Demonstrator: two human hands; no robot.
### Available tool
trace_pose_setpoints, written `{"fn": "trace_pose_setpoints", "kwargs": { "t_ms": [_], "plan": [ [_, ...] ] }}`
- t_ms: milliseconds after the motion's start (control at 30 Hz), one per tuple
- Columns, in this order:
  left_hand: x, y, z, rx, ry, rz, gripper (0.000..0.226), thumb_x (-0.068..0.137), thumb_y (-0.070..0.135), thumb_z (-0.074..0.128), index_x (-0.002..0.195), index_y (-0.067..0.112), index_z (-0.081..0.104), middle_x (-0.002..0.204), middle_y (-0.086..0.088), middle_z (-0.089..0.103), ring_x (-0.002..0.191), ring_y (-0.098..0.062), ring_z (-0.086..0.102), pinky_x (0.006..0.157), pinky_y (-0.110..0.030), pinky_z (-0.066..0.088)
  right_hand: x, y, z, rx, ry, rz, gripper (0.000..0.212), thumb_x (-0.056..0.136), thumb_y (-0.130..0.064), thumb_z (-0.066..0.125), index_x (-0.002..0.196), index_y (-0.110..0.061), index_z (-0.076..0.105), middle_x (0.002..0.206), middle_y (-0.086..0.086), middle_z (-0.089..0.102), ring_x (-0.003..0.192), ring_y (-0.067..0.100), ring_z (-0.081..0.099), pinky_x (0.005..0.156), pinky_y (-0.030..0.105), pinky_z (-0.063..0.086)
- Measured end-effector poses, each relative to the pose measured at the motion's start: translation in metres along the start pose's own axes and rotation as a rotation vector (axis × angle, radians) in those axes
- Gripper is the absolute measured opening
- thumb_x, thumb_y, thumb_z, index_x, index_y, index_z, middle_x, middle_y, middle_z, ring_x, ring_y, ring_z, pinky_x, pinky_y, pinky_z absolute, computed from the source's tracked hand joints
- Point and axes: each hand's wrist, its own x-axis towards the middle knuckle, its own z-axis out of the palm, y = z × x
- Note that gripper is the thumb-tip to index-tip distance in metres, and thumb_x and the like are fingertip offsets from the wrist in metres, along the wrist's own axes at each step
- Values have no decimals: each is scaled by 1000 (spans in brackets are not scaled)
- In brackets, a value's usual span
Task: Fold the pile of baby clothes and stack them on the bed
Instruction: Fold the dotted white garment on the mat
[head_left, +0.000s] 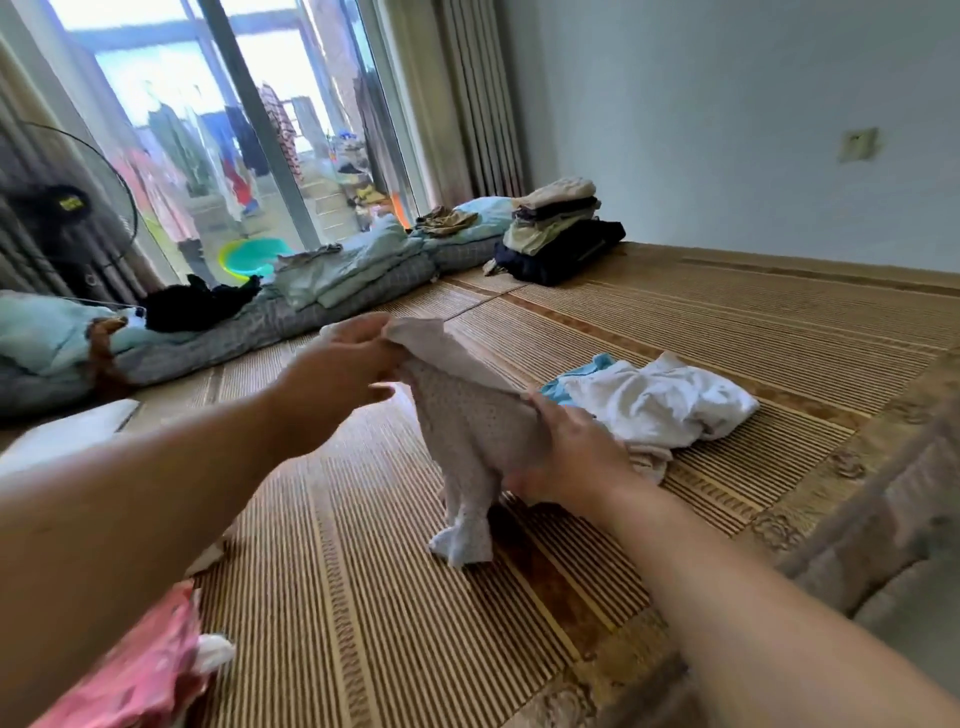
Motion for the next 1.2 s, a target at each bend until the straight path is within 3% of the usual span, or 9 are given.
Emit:
{"fn": "trace_pose_setpoints", "kwargs": {
  "t_ms": [133,200,300,600,733,833,933,1100,1200],
  "plan": [
    [-36,35,-27,-96,115,-62,14,79,18,63,84,27,71,77,0,66,81,-26,58,88,-44,44,-9,-24,-5,15,-36,2,20,73,-49,66,81,-32,58,102,0,60,106,25,58,89,42,46],
    [-48,44,-39,-69,227,-106,15,93,18,54,93,26,66,78,0,66,73,-23,63,75,-35,51,-18,-31,-10,126,-72,-15,29,79,-43,68,63,-24,52,81,4,62,89,27,62,72,35,45],
    [-70,55,-60,-59,432,-155,17,99,19,45,96,25,62,77,-4,61,50,-15,65,51,-23,47,-36,-45,-25,336,-103,-45,33,81,-44,70,79,-12,64,85,10,69,85,26,65,73,41,51],
    [-98,70,-64,-95,499,-208,18,100,24,43,93,22,60,73,-5,59,55,-20,58,58,-28,52,-76,-101,-49,466,-128,-193,8,91,-33,60,94,-28,66,96,-6,66,93,18,62,79,29,49],
    [-91,74,-19,19,270,-224,16,98,20,49,87,22,60,69,-3,58,52,-20,60,57,-28,54,-86,-132,-42,590,-82,-252,66,79,-37,74,137,-38,42,113,-4,66,100,14,64,87,30,48],
    [-83,64,15,78,165,-203,5,85,18,64,82,21,61,70,-7,59,54,-19,57,50,-24,45,-85,-142,-36,531,10,-318,27,78,-31,74,101,-33,61,84,-13,68,77,-1,64,69,19,47],
    [-80,44,38,-11,310,-148,15,69,39,71,77,29,63,82,-8,61,70,-20,55,61,-31,43,-79,-137,-35,471,137,-231,17,83,-34,68,86,-17,67,79,-1,69,76,18,63,66,32,47],
    [-112,-14,79,-160,539,-409,92,63,76,66,132,23,37,118,-8,47,121,-29,47,99,-43,45,-70,-122,-43,729,278,-7,20,89,-31,63,85,-12,64,84,6,70,82,26,67,75,37,52],
    [-115,-26,101,-554,384,-417,69,66,60,76,110,10,59,71,-3,70,83,-11,72,60,-21,55,-62,-121,-41,793,353,105,22,91,-33,61,93,-12,61,93,7,69,91,29,64,82,36,49]
  ]
}}
